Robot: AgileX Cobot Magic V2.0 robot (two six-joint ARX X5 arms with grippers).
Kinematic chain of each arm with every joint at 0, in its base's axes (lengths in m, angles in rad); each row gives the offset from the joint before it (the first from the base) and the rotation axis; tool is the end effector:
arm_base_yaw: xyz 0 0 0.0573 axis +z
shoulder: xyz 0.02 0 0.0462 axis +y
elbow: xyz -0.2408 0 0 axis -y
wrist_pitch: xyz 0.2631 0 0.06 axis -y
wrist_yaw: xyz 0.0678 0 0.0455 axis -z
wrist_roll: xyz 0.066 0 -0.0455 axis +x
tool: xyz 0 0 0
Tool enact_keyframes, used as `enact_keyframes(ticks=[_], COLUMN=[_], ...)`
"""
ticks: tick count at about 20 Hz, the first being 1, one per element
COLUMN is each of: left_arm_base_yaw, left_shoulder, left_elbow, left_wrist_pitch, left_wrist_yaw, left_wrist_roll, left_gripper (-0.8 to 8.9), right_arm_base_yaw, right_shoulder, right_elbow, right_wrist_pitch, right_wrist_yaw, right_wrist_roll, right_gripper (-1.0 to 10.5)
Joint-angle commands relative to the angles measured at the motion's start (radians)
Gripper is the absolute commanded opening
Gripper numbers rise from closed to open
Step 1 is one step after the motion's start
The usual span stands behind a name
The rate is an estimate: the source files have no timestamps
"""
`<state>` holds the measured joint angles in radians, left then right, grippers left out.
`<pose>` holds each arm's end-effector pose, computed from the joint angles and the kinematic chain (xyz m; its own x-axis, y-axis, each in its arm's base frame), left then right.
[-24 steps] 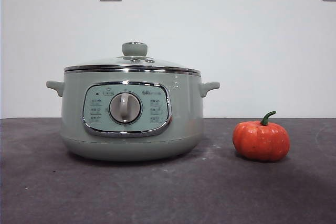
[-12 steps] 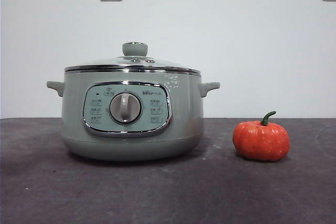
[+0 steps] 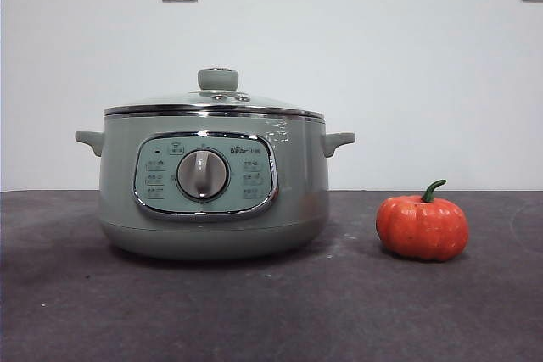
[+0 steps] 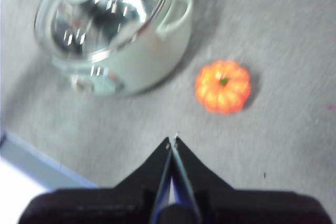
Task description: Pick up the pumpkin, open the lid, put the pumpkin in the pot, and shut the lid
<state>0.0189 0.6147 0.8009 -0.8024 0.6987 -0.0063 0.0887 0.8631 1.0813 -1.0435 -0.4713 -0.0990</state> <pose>0.1681 -0.0393 0.2817 0.6369 -0.6313 -0.4425 0.5067 0.7754 -0.3769 0.1898 0.0470 0.3090 0.5618 0.5058 -0.6546 -0.4562 0.8495 0.2649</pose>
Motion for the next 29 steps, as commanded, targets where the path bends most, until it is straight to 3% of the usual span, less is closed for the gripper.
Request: enact_keyframes(ticks=[1,5,6,8,9,10,11,20,24,29], left_arm_base_yaw=[0.0,0.0,0.0,0.0,0.0,0.0,0.0,0.0,0.0,0.0], left_shoulder=[0.017,0.019,0.019,0.019,0.019,0.019,0.019,0.019,0.019,0.019], left_elbow=[0.04,0.052,0.052,0.052,0.052,0.052,0.052,0.052,0.052,0.052], left_wrist_pitch=[-0.056,-0.049,-0.049,-0.043,-0.039,-0.036,-0.036,-0.036,-0.036,-0.036], left_wrist_yaw=[0.011,0.01,0.01,0.007,0.007,0.007,0.007,0.008,0.009,0.008], left_wrist_roll=[0.09,0.089,0.089,0.089,0.089,0.089,0.089,0.089,0.089,0.088], left_gripper=[-0.08,0.42,2.07,6.7,7.3,7.27,7.27,7.27,7.27,7.27], right_arm_base_yaw=[0.013,0.013,0.013,0.013,0.013,0.013,0.013,0.048,0.135,0.202], right_shoulder=[0.009,0.009,0.01,0.01,0.01,0.011,0.012,0.119,0.27,0.492], right_elbow=[0.005,0.005,0.005,0.005,0.005,0.005,0.005,0.005,0.005,0.005], right_wrist_pitch=[-0.022,-0.02,-0.02,-0.019,-0.017,-0.01,-0.009,0.08,0.174,0.32], right_wrist_yaw=[0.005,0.005,0.004,0.004,0.004,0.003,0.002,0.021,0.157,0.268], right_wrist_roll=[-0.048,-0.048,-0.048,-0.047,-0.037,-0.022,-0.021,0.003,-0.013,-0.026], right_gripper=[-0.1,0.1,0.7,4.0,6.0,7.2,7.4,7.4,7.4,7.4])
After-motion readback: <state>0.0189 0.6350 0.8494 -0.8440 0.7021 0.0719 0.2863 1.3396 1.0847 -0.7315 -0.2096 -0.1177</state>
